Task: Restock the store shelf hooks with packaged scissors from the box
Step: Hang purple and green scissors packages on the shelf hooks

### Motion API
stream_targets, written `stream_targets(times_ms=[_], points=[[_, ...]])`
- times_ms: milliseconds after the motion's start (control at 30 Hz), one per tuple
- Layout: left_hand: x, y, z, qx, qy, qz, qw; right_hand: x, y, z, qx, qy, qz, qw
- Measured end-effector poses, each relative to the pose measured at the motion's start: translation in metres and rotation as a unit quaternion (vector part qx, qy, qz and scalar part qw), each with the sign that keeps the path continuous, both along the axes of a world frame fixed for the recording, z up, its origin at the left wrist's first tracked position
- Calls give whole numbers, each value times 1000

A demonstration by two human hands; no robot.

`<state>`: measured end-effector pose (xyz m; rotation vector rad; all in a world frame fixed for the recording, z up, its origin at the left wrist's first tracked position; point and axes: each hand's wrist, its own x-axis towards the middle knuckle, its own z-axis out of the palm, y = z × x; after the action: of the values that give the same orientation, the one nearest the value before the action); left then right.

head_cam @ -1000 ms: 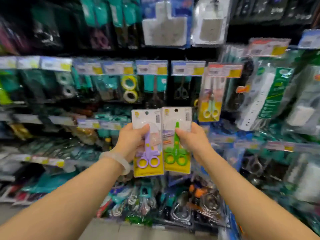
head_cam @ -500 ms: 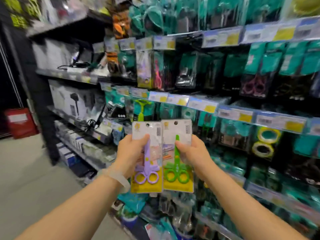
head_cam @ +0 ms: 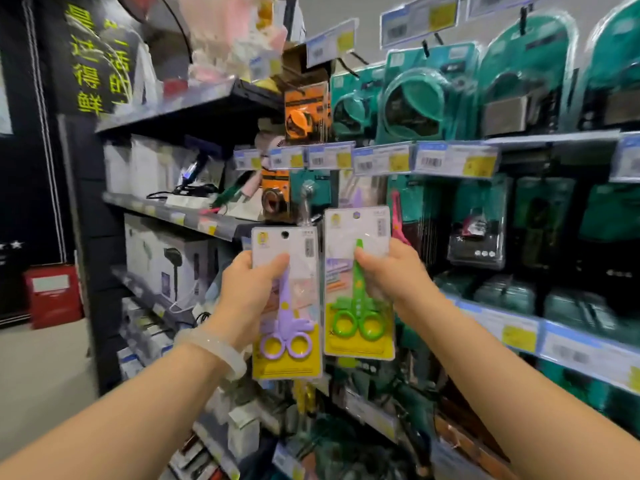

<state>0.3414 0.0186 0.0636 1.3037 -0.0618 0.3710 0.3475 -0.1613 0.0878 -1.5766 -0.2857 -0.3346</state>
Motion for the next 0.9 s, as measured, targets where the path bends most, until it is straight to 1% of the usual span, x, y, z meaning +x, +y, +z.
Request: stream_targets(times_ms=[100,200,267,433,567,733,900], points=[[34,14,6,-10,5,-16,1000,27,13,12,22,23,-9,999],[70,23,12,-19,-1,-62,998,53,23,21,29,24,-51,998],[95,30,17,-9,-2,-95,995,70,30,29,52,29,-73,996],[153,46,42,3,-9,-159,987,105,50,56,68,12,-141,988],[179,52,52,9,-26,-206,978,125,61,59,31,-19,-212,977],[199,49,48,-10,-11,-265,964,130,65,49,-12,-84,-240,967],[205,42,47,1,-24,-300,954,125,66,66,14,-84,-255,963]])
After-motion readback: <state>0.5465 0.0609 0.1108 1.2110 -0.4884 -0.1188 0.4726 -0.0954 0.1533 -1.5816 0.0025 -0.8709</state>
